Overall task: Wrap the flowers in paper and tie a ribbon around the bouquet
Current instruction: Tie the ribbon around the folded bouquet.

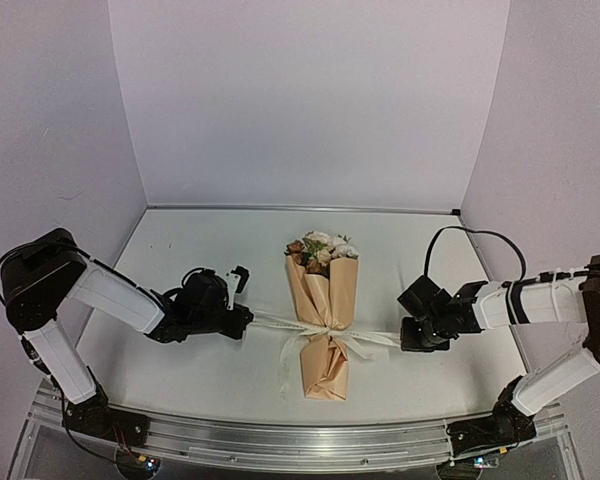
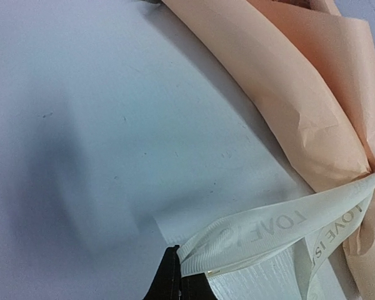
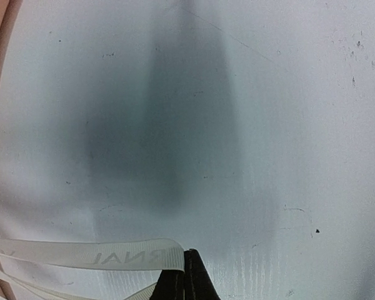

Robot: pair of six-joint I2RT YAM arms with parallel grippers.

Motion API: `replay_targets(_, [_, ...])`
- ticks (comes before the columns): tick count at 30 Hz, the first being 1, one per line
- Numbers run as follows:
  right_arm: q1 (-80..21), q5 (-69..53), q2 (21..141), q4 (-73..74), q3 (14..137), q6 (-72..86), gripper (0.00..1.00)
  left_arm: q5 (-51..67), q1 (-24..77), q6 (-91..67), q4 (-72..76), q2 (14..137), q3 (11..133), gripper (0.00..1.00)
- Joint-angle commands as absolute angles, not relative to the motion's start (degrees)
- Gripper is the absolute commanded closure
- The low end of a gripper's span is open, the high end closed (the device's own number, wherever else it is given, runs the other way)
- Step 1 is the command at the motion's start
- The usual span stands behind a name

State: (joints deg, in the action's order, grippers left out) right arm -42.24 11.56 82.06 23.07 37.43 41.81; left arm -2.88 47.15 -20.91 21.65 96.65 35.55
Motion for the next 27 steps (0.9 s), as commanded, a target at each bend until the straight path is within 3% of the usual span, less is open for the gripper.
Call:
replay_targets(1, [-40.9,18.9,82.1,32.9,34.4,42.2,1.0,-7.4,41.9,-22.4,18.1,94.1,33.4,1.0])
replay_targets(19, [-42.0,15.2,81.3,36.8,41.0,37.1,1.0,-5.8,42.2,-18.2,16.5,95.0,36.4,1.0])
replay_targets(27, [-40.5,16.8,81.9,37.3,35.9,43.0,1.0,-1.8,36.4,-24.3,20.9,92.6,31.3,1.0])
